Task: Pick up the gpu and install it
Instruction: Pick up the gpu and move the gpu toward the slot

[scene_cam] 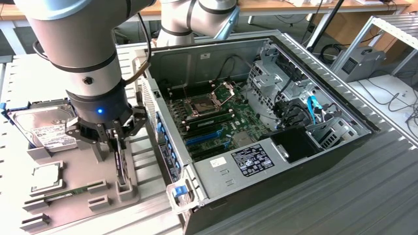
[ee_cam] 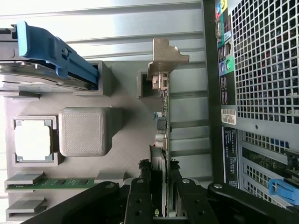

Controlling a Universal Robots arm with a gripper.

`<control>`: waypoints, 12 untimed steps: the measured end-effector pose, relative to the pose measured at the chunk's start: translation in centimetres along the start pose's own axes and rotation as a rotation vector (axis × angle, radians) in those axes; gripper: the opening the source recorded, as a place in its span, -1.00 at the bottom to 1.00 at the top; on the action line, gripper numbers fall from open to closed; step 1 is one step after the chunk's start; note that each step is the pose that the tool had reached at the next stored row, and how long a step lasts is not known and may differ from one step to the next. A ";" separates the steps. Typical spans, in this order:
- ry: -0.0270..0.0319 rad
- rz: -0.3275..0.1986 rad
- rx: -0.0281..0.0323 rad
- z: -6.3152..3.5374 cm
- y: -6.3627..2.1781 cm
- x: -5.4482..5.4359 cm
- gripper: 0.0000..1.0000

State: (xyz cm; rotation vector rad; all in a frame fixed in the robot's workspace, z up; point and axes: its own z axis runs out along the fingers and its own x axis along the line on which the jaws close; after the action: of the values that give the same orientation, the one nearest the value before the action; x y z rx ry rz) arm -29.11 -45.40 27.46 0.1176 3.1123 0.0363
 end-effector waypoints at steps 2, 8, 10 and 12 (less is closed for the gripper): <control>0.0000 0.000 0.0000 -0.10 0.00 0.0 -0.48; 0.0000 0.000 0.0000 -0.40 0.01 0.0 -0.48; 0.0000 0.000 0.0000 -0.52 0.01 0.0 -0.48; 0.0000 0.000 -0.0001 -0.62 0.02 0.0 -0.48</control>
State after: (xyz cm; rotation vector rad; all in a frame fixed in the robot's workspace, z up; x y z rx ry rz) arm -29.11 -45.40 28.08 0.1176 3.1122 0.0364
